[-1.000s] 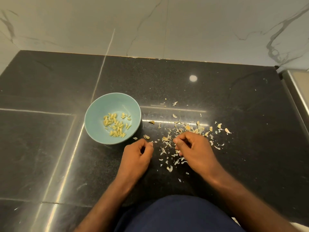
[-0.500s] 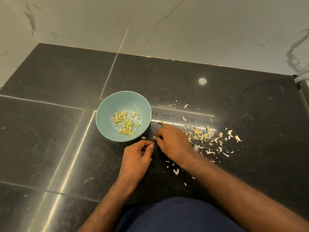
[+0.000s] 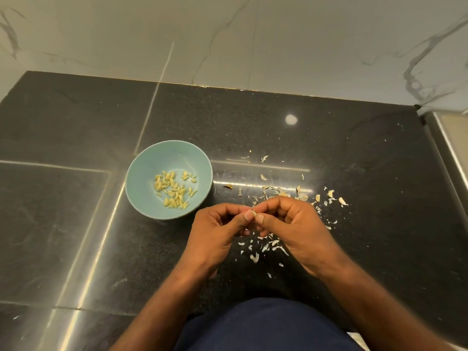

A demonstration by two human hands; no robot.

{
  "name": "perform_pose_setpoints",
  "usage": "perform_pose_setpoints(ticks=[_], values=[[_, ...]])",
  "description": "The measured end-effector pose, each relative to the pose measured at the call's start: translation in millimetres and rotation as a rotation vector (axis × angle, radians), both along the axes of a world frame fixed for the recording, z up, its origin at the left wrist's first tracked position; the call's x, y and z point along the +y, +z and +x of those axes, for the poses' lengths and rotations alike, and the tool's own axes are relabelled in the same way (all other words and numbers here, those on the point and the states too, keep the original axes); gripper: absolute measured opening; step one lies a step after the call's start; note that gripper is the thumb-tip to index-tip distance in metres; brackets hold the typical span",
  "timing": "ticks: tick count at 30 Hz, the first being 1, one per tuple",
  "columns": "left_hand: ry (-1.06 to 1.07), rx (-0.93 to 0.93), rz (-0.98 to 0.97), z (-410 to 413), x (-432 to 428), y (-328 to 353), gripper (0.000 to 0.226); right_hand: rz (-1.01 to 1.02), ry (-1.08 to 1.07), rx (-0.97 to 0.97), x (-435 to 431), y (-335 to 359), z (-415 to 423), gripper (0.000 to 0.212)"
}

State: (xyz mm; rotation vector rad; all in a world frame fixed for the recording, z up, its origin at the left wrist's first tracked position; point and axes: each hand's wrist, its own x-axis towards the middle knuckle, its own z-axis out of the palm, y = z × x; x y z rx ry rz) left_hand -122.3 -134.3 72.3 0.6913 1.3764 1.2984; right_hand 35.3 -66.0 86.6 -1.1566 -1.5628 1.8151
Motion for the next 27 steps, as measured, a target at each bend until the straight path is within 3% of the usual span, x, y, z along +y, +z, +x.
perform_pose_setpoints(ticks=[9, 15, 19, 24, 27], values=[[-0.138, 0.155, -0.086, -2, -3, 5, 0.009, 0.209, 0.095, -0.122, 1, 4, 4, 0.011], [-0.126, 0.082, -0.044, -4, -2, 13, 0.015, -0.232, -0.078, 0.165, 2, 0, -1, 0.025], [-0.036, 0.042, -0.066, -3, -2, 11, 0.021, -0.313, -0.129, 0.192, 3, -2, -3, 0.019], [0.011, 0.326, -0.029, -4, -3, 5, 0.008, -0.375, -0.155, 0.199, 4, 1, -2, 0.024], [0.038, 0.303, 0.016, -1, -2, 6, 0.026, -0.404, -0.161, 0.217, 4, 3, -2, 0.022]])
